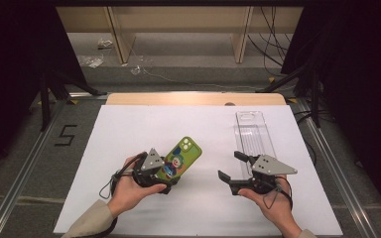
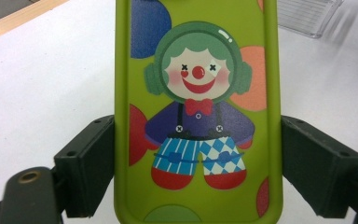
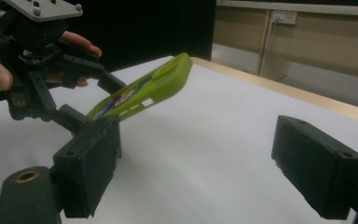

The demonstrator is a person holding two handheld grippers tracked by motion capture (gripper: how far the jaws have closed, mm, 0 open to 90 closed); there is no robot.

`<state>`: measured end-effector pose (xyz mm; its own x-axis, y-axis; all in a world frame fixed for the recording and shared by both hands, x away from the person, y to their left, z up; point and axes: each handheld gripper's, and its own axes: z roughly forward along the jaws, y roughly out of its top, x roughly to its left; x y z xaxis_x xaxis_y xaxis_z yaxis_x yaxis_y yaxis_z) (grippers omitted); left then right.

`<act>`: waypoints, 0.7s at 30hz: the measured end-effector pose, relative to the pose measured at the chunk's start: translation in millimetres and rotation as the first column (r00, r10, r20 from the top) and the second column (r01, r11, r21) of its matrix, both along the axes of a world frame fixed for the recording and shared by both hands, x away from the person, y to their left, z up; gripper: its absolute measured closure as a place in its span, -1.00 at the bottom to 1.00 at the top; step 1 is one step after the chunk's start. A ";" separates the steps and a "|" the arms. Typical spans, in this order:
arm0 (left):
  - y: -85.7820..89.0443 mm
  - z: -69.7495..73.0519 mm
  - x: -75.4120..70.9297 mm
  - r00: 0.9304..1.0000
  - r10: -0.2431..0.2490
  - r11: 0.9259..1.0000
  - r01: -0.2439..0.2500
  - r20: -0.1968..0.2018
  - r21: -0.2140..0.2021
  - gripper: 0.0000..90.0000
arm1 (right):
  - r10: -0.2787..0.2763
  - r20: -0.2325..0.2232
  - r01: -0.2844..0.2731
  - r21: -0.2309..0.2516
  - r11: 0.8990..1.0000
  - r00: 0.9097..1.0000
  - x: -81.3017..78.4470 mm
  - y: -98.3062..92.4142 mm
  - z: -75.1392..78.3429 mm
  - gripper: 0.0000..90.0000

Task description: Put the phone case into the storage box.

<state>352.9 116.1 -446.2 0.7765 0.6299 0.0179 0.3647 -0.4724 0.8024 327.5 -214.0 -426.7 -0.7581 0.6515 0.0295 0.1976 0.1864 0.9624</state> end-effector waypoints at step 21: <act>-17.0 -0.9 -10.7 0.999 -0.052 0.999 0.052 0.009 0.000 -0.64 | 0.018 -0.018 -0.018 0.003 1.000 1.000 16.8 23.4 3.2 -0.62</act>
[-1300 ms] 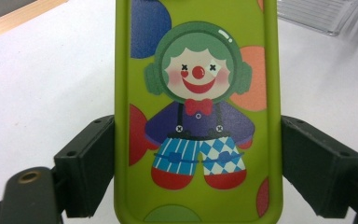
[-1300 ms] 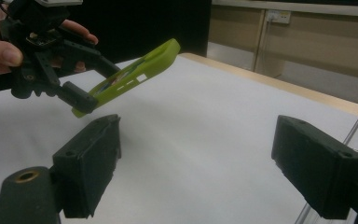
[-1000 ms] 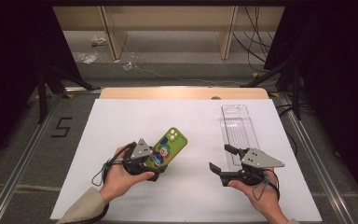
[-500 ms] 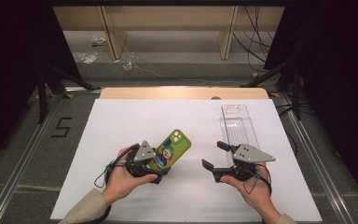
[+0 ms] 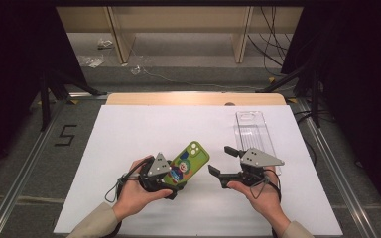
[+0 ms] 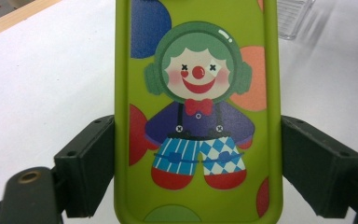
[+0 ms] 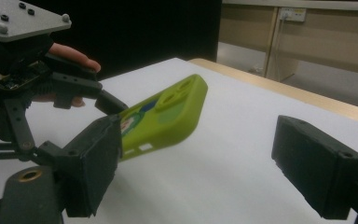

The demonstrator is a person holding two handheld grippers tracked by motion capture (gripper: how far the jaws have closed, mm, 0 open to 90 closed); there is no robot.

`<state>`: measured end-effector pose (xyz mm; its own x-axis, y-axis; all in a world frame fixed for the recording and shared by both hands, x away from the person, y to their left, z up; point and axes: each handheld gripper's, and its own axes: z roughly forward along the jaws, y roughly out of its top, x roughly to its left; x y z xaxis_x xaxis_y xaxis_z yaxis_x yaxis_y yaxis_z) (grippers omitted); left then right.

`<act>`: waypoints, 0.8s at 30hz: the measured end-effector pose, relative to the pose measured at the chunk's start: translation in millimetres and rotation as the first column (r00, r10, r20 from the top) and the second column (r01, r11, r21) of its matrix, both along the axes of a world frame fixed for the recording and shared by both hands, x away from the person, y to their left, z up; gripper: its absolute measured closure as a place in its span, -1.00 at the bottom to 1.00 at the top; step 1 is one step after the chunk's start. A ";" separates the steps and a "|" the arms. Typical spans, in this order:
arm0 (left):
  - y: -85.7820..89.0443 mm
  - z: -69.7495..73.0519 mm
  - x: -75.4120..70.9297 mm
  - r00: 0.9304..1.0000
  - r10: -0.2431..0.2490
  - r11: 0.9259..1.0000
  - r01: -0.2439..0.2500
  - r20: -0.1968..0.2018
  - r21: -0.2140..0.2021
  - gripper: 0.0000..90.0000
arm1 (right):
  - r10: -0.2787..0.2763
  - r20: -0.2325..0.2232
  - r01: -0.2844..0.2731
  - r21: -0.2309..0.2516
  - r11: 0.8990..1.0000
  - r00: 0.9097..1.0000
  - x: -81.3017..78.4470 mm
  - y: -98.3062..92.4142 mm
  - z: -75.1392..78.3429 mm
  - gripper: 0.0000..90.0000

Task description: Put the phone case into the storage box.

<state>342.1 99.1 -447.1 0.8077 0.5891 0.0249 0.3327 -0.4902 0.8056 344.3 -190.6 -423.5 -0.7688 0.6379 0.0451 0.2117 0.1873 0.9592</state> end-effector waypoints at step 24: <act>-17.2 -1.7 -11.2 0.999 -0.046 0.999 0.046 0.009 0.003 -0.64 | 0.009 -0.043 -0.008 0.016 1.000 0.999 20.2 20.3 -3.7 -0.60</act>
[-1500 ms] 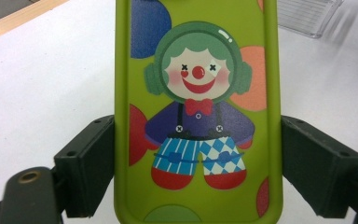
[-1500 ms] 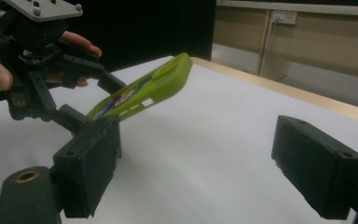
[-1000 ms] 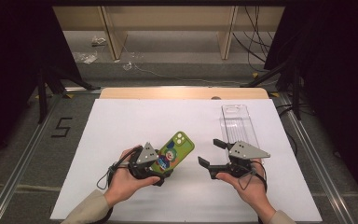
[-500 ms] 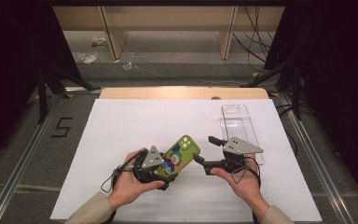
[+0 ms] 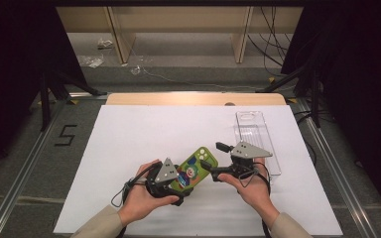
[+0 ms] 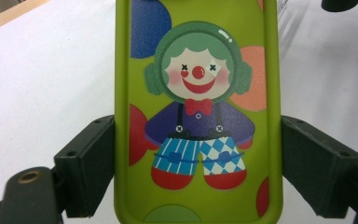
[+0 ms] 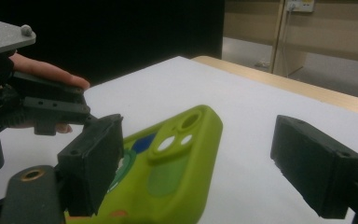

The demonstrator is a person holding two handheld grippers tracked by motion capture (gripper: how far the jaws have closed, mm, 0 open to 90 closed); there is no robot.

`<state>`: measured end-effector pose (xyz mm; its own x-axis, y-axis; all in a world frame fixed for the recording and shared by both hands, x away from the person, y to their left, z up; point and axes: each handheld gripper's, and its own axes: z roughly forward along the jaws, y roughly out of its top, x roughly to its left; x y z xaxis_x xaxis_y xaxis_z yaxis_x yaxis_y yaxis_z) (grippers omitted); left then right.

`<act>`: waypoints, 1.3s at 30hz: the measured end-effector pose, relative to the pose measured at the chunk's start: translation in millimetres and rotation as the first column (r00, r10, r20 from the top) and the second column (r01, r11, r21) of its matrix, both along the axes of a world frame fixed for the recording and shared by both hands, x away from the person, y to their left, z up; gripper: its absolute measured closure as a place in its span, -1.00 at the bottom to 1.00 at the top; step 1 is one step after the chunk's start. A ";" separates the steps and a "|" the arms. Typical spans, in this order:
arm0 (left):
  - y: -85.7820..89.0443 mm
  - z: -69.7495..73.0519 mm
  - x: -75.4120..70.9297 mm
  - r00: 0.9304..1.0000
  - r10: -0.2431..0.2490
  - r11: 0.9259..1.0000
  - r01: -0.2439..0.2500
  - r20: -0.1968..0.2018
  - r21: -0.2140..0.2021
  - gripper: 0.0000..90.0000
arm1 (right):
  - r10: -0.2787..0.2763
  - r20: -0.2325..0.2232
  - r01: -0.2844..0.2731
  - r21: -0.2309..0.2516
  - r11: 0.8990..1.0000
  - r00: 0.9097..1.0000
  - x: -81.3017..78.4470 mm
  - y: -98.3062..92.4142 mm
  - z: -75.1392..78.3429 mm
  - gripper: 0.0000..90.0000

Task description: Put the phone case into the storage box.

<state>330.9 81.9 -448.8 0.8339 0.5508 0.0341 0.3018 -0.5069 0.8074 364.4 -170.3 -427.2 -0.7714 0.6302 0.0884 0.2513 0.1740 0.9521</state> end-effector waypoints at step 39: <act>-5.6 -1.5 -3.1 1.000 0.001 1.000 0.000 0.014 -0.011 -0.64 | -0.017 -0.080 0.018 0.020 1.000 0.997 14.2 13.6 -6.1 -0.11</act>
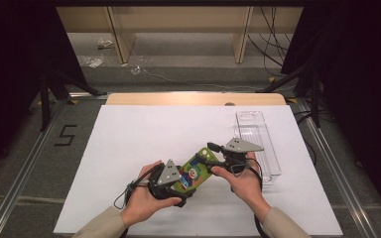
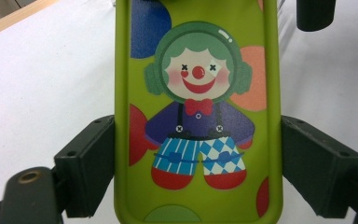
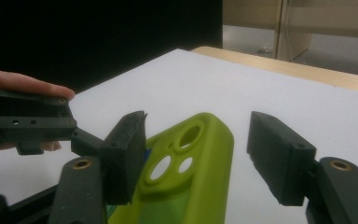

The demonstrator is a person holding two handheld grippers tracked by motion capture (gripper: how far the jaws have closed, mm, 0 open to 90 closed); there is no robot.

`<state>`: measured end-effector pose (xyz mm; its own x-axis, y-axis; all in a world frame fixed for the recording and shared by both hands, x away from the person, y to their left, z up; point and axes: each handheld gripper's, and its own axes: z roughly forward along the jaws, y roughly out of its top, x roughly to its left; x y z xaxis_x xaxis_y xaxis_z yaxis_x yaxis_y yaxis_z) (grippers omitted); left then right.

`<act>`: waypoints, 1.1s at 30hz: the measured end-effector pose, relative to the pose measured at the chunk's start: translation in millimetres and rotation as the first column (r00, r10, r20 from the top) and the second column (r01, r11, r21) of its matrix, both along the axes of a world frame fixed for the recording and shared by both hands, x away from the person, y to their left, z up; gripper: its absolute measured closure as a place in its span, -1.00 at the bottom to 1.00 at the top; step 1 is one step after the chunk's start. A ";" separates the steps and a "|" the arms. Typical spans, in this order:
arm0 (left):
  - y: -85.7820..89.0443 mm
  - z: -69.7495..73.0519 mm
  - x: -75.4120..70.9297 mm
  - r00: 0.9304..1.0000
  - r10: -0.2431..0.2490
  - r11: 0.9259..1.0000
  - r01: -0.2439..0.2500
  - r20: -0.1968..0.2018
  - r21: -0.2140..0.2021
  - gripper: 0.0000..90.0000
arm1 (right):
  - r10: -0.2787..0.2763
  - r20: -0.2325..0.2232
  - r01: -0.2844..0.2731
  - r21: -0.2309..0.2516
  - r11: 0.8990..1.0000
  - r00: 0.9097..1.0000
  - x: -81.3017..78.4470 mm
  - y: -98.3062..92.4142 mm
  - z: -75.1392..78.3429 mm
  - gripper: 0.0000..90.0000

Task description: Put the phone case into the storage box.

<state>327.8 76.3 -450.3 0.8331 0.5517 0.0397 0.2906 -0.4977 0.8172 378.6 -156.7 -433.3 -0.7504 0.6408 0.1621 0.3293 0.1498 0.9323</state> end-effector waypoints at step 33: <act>-2.5 -2.7 0.9 1.000 0.017 1.000 -0.017 -0.007 0.000 -0.64 | -0.008 -0.078 0.016 0.098 0.995 0.997 2.1 0.8 -0.1 0.37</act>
